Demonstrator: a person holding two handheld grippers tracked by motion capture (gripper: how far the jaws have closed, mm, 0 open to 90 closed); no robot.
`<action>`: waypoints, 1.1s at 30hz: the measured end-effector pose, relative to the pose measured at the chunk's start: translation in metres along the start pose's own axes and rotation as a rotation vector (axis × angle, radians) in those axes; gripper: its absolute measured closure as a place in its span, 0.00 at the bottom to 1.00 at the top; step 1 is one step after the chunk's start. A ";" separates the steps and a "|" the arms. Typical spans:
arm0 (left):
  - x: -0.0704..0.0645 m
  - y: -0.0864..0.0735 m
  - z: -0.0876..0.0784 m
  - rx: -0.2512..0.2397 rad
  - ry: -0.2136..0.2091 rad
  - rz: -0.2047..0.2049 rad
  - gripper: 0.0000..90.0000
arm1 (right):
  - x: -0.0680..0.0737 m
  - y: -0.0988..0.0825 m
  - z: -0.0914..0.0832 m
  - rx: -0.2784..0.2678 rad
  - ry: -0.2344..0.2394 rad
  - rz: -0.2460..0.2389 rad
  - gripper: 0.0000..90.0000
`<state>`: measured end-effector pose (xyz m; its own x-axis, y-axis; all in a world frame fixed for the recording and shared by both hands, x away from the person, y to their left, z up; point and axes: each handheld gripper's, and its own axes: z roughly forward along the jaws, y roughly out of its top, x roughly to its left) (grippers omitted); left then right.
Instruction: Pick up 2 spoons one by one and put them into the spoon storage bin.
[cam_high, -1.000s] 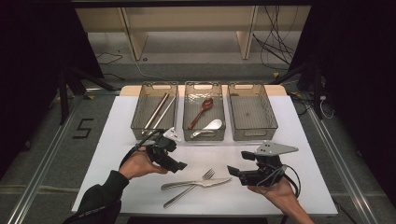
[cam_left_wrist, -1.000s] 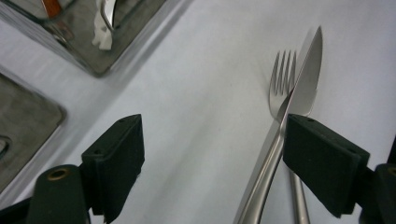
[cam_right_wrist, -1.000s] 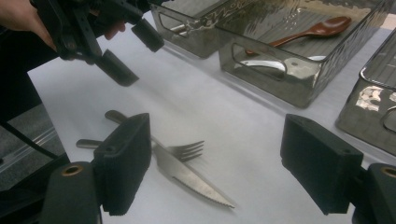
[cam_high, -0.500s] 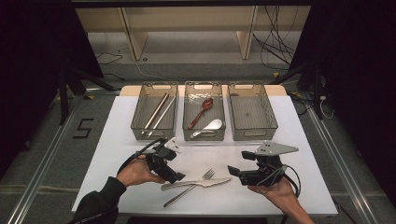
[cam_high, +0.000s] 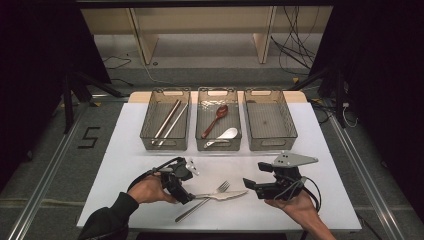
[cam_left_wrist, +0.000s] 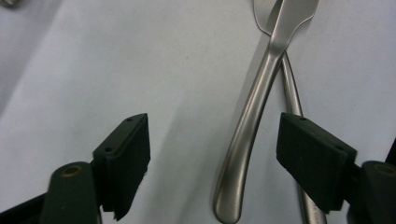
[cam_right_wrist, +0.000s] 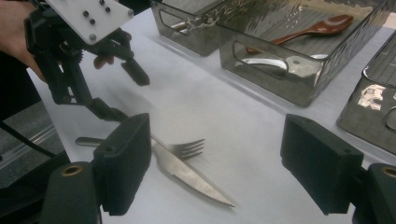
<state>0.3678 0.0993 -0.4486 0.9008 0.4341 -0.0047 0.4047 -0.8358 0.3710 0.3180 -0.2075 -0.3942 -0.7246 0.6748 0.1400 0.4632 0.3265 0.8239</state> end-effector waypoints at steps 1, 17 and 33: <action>-0.001 0.000 0.002 0.008 -0.011 0.001 0.32 | 0.000 0.000 0.000 -0.001 0.001 0.001 0.28; -0.011 0.005 0.016 0.081 -0.036 0.050 0.59 | 0.001 0.000 0.002 0.005 -0.003 -0.010 0.29; -0.018 0.009 0.018 0.098 -0.021 0.104 0.76 | 0.003 0.000 0.002 0.006 -0.005 -0.017 0.29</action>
<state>0.3582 0.0778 -0.4618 0.9412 0.3377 0.0095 0.3219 -0.9051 0.2779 0.3169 -0.2044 -0.3949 -0.7299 0.6725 0.1226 0.4538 0.3425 0.8227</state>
